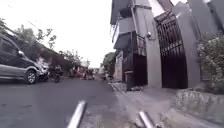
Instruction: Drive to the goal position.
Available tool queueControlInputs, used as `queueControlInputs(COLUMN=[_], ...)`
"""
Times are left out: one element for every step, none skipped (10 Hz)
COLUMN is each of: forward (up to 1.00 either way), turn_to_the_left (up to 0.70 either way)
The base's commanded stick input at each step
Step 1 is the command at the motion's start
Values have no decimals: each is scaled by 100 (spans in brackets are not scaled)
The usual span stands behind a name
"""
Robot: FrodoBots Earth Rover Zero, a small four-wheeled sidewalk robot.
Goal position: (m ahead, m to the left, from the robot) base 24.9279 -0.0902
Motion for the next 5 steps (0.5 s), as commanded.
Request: queueControlInputs(forward=[100, 100, 100, 100, 100], turn_to_the_left=[40, 40, 40, 9, 0])
